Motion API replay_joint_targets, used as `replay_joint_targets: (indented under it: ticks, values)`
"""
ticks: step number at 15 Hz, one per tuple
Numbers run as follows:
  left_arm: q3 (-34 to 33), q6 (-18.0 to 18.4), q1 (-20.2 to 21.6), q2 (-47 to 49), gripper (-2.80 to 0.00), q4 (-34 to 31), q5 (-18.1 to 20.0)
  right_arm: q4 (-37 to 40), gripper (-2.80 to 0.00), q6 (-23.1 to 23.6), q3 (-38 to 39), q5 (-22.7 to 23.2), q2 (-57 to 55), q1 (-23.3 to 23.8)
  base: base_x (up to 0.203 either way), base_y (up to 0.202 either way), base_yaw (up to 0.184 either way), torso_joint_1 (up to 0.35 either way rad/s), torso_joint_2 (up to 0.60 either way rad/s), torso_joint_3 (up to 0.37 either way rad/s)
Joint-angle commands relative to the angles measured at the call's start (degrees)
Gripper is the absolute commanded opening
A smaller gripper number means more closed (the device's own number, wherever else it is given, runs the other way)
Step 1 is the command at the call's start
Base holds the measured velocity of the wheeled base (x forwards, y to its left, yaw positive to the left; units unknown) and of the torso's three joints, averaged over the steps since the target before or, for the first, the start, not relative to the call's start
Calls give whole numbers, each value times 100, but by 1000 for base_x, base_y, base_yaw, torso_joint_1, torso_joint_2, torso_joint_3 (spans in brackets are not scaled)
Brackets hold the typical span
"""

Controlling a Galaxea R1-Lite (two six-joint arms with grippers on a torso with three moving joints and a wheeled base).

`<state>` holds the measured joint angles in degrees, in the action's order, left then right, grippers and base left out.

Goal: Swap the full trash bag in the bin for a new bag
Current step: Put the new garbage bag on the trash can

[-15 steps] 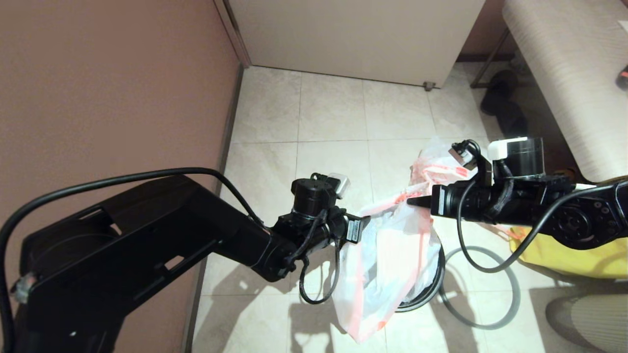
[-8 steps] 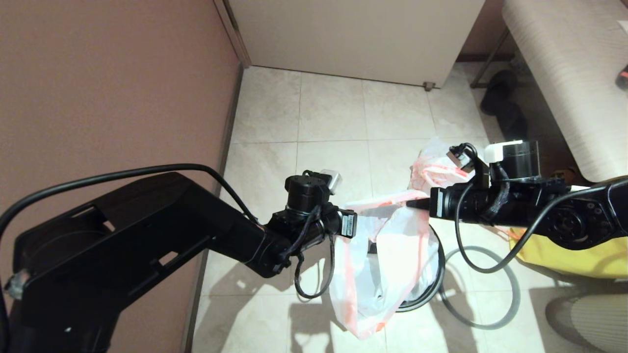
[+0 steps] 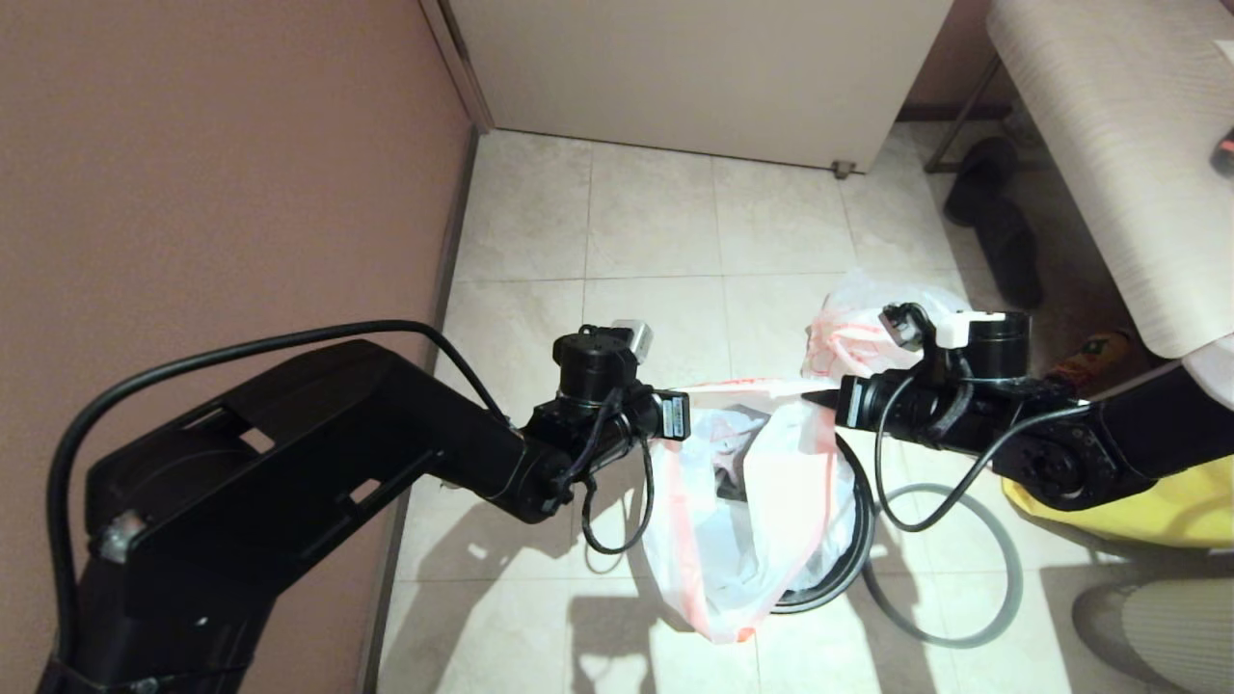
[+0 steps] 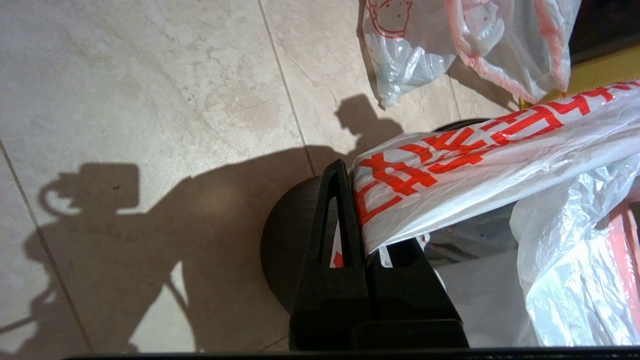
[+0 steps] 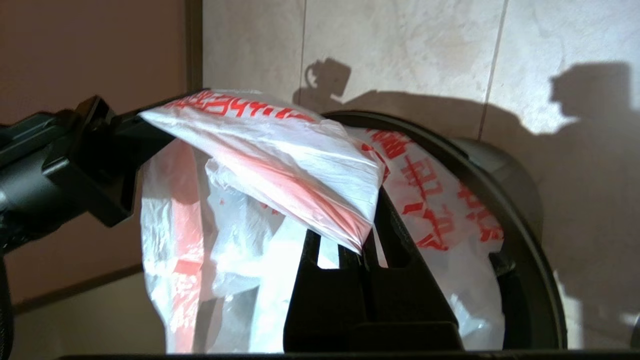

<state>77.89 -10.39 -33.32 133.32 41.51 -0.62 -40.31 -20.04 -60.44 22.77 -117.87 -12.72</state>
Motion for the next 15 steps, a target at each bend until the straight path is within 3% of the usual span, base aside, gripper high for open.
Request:
replay_joint_targets:
  ticks: [1, 3, 10, 15]
  values:
    - [206, -44, 18, 388, -280, 106, -90, -302, -280, -41, 13, -130, -435, 64, 0, 0, 0, 0, 0, 0]
    - [418, -60, 26, 624, -280, 146, -274, -354, -280, -38, -82, -355, -641, 112, 0, 0, 0, 0, 0, 0]
    - [674, -42, 206, 954, -280, 39, -319, -301, -280, 385, -389, -889, -979, 358, 0, 0, 0, 0, 0, 0]
    - [1049, -47, 215, 1184, -280, 61, -754, -568, -280, 399, -399, -1174, -1097, 361, 0, 0, 0, 0, 0, 0]
